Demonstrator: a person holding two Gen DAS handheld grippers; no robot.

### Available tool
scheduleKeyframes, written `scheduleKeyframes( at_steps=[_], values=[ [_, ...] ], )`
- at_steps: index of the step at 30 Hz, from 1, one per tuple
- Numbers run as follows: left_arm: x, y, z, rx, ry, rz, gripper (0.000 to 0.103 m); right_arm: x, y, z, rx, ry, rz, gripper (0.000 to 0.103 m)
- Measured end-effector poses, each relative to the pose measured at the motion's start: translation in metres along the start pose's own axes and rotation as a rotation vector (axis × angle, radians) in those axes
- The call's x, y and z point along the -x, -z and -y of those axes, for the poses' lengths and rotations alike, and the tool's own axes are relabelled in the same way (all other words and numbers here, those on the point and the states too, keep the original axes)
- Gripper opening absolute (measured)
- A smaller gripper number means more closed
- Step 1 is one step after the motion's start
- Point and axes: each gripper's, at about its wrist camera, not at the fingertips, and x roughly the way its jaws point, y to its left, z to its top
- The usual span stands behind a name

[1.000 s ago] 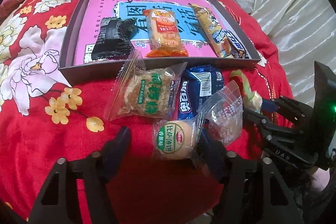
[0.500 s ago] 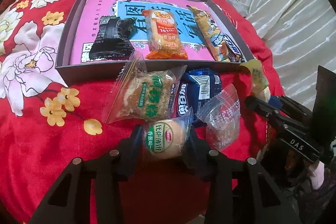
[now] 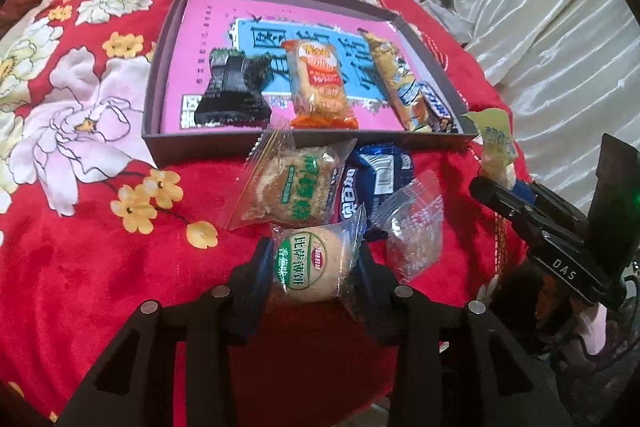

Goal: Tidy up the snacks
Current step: 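Carry the biscuit pack toward the tray with the left tool while the right tool carries the green bag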

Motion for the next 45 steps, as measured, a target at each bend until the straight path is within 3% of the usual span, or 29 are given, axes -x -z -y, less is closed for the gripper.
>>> scheduleKeyframes(
  at_steps=[25, 45],
  values=[
    [0.045, -0.014, 0.002, 0.018, -0.001, 0.122, 0.04, 0.013, -0.012, -0.006, 0.014, -0.053, 0.113, 0.034],
    [0.056, -0.028, -0.002, 0.039, -0.024, 0.169, 0.04, 0.024, -0.025, 0.014, -0.043, -0.045, 0.192, 0.034]
  ],
)
